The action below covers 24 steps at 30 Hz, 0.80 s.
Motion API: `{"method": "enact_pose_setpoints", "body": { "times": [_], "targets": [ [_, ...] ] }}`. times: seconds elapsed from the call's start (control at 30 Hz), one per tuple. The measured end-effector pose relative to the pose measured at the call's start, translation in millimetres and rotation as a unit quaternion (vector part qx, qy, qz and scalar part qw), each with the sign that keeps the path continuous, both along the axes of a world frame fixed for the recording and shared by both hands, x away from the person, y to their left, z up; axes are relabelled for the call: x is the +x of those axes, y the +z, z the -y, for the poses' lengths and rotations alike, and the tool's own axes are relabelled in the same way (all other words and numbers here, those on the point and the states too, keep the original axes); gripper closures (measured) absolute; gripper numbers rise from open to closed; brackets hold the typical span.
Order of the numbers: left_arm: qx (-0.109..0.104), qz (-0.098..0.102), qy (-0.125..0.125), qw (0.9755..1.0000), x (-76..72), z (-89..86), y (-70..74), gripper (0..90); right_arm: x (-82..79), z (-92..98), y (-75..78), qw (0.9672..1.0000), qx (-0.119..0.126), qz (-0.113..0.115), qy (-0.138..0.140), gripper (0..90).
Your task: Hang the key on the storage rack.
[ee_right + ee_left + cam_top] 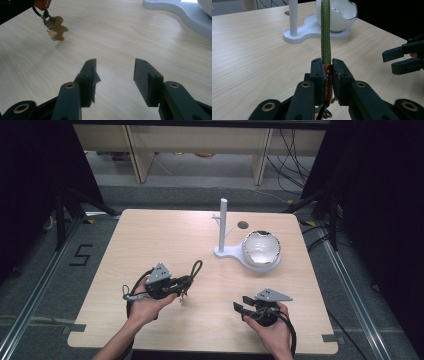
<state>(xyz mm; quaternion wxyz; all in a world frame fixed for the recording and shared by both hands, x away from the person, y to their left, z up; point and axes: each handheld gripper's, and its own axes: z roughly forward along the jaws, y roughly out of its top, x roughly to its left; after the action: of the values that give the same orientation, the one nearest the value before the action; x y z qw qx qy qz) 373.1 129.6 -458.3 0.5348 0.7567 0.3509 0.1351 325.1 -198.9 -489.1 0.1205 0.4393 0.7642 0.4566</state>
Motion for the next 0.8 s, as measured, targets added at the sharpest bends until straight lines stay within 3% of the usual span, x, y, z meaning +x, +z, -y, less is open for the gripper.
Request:
{"method": "enact_pose_setpoints", "body": {
  "times": [0.1, 0.17, 0.2, 0.3, 0.33, 0.4, 0.43, 0.47, 0.5, 0.57, 0.6, 0.63, 0.67, 0.7, 0.8],
  "targets": [
    [-0.005, 0.005, 0.002, 1.0, 0.0, 0.4, 0.6, 79.2, -0.6, 0.4, 0.5, 1.0, -0.001, -0.004, 0.001, 53.9],
    [-0.009, 0.006, 0.004, 0.9999, -0.1, 1.0, 1.3, 79.2, -0.2, 1.7, 0.5, 1.0, -0.001, 0.005, -0.001, 53.8],
    [-0.019, 0.01, 0.004, 0.9998, 0.8, 1.6, 1.9, 79.2, -1.9, -0.1, 0.8, 0.9999, 0.009, -0.002, -0.009, 53.8],
    [-0.033, 0.019, 0.009, 0.9993, 2.5, 2.0, 3.3, 79.2, -1.9, 2.5, 3.0, 1.0, -0.006, 0.001, -0.006, 53.7],
    [-0.029, 0.021, 0.013, 0.9993, 2.6, 1.9, 4.3, 79.2, -2.9, -0.1, 2.0, 0.9998, 0.006, 0.003, -0.017, 53.7],
    [-0.03, 0.023, 0.017, 0.9992, 3.0, 2.1, 4.8, 79.2, -2.8, 0.6, 2.7, 0.9999, 0.006, 0.005, -0.011, 53.7],
    [-0.028, 0.025, 0.02, 0.9991, 3.6, 2.4, 5.3, 79.2, -1.8, 3.0, 3.5, 0.9998, -0.009, 0.017, -0.007, 53.7],
    [-0.023, 0.043, 0.022, 0.9986, 6.8, 2.0, 6.1, 79.2, -2.3, 1.2, 3.0, 1.0, 0.001, 0.008, -0.003, 53.7],
    [-0.033, 0.037, 0.022, 0.9986, 6.6, 3.3, 5.7, 79.2, -2.2, 1.5, 3.0, 0.9999, 0.0, 0.01, -0.003, 53.7],
    [-0.026, 0.037, 0.03, 0.9985, 6.6, 3.5, 6.7, 79.2, -2.1, 1.4, 3.2, 0.9998, -0.005, 0.016, -0.006, 53.7],
    [-0.027, 0.039, 0.037, 0.9982, 8.6, 4.2, 7.3, 79.2, -2.1, 0.9, 3.7, 1.0, -0.003, 0.006, -0.002, 53.7],
    [-0.027, 0.041, 0.04, 0.998, 9.6, 4.7, 7.7, 79.2, -4.5, -1.4, 4.4, 0.9998, 0.001, -0.004, -0.02, 53.7],
    [-0.027, 0.041, 0.04, 0.998, 9.6, 4.7, 7.7, 79.1, -4.5, -1.4, 4.4, 0.9998, 0.001, -0.004, -0.02, 53.7],
    [-0.025, 0.044, 0.042, 0.9978, 10.7, 5.0, 8.2, 79.1, -3.2, -0.8, 4.1, 0.9997, 0.001, 0.016, -0.016, 53.7],
    [-0.021, 0.058, 0.048, 0.997, 13.2, 6.8, 10.8, 79.2, -4.6, -0.8, 4.7, 0.9998, 0.008, 0.006, -0.015, 53.7]
  ]
}}
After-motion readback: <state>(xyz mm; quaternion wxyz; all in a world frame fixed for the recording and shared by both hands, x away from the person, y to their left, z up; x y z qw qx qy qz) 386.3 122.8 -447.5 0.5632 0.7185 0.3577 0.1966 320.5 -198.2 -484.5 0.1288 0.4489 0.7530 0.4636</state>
